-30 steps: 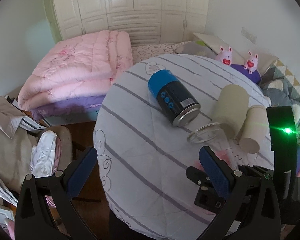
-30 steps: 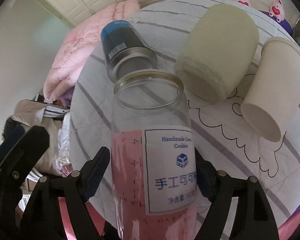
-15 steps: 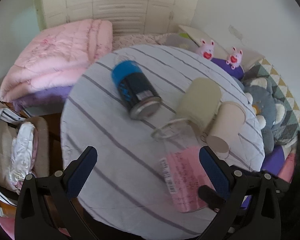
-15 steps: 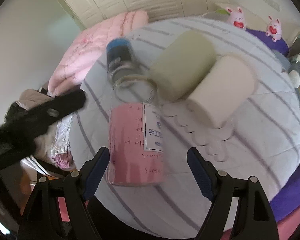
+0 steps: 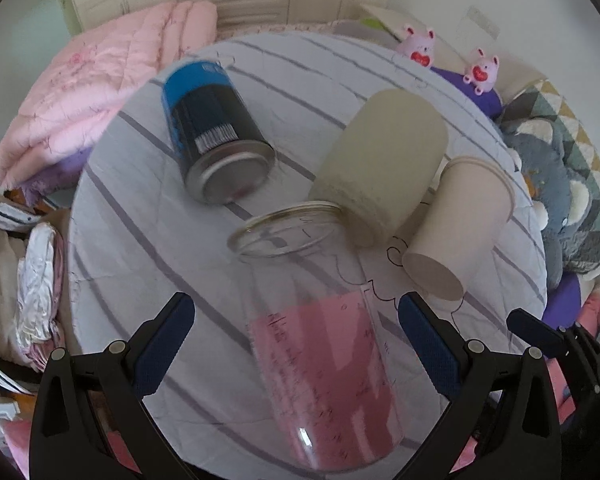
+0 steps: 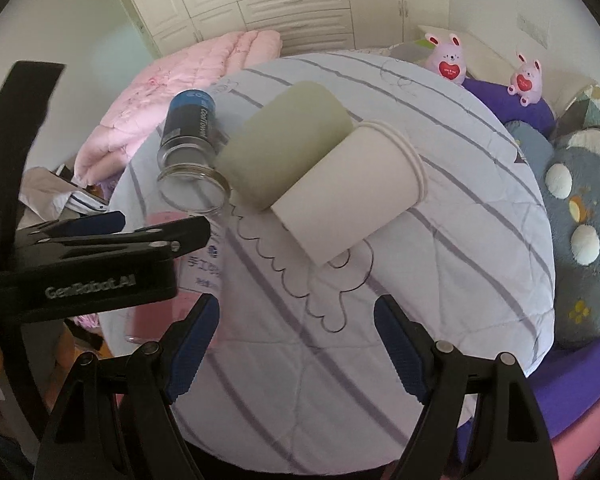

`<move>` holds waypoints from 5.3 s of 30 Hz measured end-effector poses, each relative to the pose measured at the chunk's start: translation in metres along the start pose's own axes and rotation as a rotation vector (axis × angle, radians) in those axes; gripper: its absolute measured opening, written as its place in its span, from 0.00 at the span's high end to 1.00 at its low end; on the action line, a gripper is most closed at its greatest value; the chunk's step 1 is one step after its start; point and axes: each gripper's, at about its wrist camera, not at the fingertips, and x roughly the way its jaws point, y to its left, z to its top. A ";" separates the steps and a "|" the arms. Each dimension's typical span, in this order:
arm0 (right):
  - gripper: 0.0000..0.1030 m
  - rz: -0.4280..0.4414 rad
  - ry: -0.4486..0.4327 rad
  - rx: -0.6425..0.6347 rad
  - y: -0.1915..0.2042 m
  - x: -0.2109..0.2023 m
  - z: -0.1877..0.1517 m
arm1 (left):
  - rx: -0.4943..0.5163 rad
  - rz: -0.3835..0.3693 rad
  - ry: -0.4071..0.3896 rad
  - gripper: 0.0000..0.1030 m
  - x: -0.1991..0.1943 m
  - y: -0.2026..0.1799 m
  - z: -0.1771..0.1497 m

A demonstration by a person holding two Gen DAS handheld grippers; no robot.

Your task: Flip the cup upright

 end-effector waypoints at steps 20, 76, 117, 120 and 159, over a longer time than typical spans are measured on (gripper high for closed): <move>0.21 0.041 0.036 -0.073 -0.007 0.034 0.015 | -0.066 -0.016 0.055 0.30 0.026 -0.002 0.004; 0.21 0.260 0.005 -0.126 0.040 0.066 0.012 | 0.116 -0.041 -0.336 0.31 -0.042 0.006 -0.020; 0.21 0.183 -0.142 -0.129 0.066 -0.019 -0.014 | 0.073 -0.079 -0.521 0.05 -0.124 0.033 -0.072; 0.21 0.141 -0.181 -0.122 0.070 -0.035 -0.020 | 0.075 -0.086 -0.558 0.03 -0.135 0.036 -0.083; 0.21 -0.259 -0.602 0.002 0.048 -0.106 -0.069 | 0.187 0.095 -0.786 0.00 -0.162 0.003 -0.130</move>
